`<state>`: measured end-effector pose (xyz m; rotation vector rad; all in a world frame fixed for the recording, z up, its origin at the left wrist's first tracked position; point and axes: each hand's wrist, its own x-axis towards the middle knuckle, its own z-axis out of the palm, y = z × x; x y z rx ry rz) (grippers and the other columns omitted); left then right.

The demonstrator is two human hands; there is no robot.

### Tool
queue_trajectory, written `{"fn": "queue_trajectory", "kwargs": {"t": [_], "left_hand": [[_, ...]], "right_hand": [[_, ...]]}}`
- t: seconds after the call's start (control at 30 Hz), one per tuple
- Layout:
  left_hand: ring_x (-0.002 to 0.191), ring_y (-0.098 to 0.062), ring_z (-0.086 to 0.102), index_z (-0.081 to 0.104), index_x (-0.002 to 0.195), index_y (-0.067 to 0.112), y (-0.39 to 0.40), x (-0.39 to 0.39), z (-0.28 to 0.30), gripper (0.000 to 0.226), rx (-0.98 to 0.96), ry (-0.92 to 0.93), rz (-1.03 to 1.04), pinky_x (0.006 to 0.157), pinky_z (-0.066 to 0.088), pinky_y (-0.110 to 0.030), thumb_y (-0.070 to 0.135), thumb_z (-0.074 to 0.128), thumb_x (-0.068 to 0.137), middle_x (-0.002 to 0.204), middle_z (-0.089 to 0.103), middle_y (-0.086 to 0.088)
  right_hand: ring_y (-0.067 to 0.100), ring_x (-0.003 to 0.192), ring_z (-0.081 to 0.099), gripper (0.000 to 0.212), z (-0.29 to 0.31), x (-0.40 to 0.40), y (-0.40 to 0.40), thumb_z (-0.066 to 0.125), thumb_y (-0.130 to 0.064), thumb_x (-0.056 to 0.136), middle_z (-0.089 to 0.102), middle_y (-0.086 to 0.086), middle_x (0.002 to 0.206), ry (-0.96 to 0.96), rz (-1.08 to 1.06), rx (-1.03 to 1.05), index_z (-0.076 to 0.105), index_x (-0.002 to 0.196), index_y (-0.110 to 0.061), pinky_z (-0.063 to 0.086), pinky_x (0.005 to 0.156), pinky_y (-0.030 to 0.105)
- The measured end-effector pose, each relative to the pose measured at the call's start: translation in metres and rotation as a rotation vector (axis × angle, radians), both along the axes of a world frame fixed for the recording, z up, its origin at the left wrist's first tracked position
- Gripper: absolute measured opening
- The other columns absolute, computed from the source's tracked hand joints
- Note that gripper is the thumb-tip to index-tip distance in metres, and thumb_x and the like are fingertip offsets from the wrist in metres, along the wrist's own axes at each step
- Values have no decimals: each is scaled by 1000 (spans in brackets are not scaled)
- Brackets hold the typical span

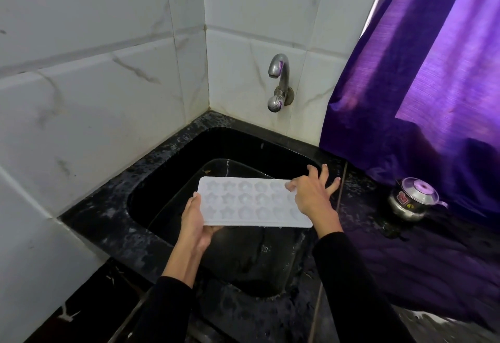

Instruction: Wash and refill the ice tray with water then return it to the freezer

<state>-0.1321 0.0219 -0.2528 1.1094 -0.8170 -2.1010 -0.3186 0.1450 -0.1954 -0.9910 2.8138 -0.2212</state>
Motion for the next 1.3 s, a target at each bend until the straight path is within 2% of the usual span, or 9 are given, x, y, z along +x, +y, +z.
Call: {"fn": "queue_trajectory", "kwargs": {"t": [0.13, 0.33, 0.53, 0.63, 0.7, 0.93, 1.07, 1.2, 1.3], "left_hand": [[98, -32, 65, 50, 125, 13, -1, -2, 2, 38, -11, -4, 7, 61, 56, -44, 38, 33, 103, 113, 65, -13], [97, -31, 65, 50, 124, 14, -2, -4, 2, 36, -4, -12, 8, 63, 55, -46, 38, 33, 103, 112, 65, -13], [100, -33, 65, 50, 125, 15, -5, -2, 0, 38, -22, -25, 9, 67, 56, -47, 40, 33, 103, 113, 66, -13], [100, -34, 65, 50, 126, 14, -5, -2, 1, 38, -13, -22, -1, 69, 56, -48, 40, 33, 103, 113, 66, -14], [99, -34, 65, 50, 123, 15, -5, -4, 2, 36, -22, -21, -8, 67, 56, -48, 40, 32, 103, 113, 66, -14], [99, -33, 65, 52, 117, 16, -2, -6, 4, 32, -21, -8, -13, 64, 56, -46, 39, 33, 103, 113, 65, -14], [99, -32, 65, 52, 119, 16, -1, -6, 5, 33, -26, -8, -15, 62, 55, -45, 38, 34, 103, 112, 66, -13], [100, -33, 65, 50, 122, 15, 0, -4, 5, 34, -10, -15, -9, 69, 56, -49, 38, 34, 103, 113, 65, -14], [98, -32, 65, 50, 121, 14, 0, -4, 6, 34, -17, -13, 4, 63, 55, -46, 37, 33, 103, 111, 66, -14]], "right_hand": [[37, 146, -12, 42, 0, 3, -3, 54, 12, 81, 17, 12, 156, -6, -13, 42, 68, 95, -25, -11, 110, 66], [39, 146, -10, 36, 3, 4, -10, 54, -2, 91, 17, 14, 155, -40, -82, 76, 65, 118, -23, -8, 111, 68], [39, 146, -1, 34, -3, 8, -10, 53, 11, 80, 29, 12, 148, -43, -78, 74, 49, 74, -23, -3, 111, 69], [37, 146, 1, 33, -1, 5, -10, 56, 7, 83, 29, 11, 148, -8, -82, 32, 61, 94, -24, -2, 112, 68], [34, 146, 3, 42, 0, 6, -12, 59, 7, 83, 30, 11, 147, 40, -69, -51, 58, 112, -24, -1, 113, 66], [40, 146, -14, 59, 1, 17, -20, 53, 16, 80, 7, 15, 159, -23, 66, 42, 63, 117, -29, -11, 110, 68], [41, 146, -14, 60, -1, 18, -19, 52, 18, 79, 8, 15, 159, -22, 68, 77, 65, 112, -29, -10, 110, 68], [40, 146, -17, 78, 0, 14, -17, 50, 21, 80, 6, 15, 159, -44, 52, 85, 54, 132, -38, -12, 110, 67], [40, 145, -17, 81, 0, 16, -17, 50, 22, 79, 3, 15, 160, -47, 77, 91, 51, 135, -38, -11, 110, 67]]}}
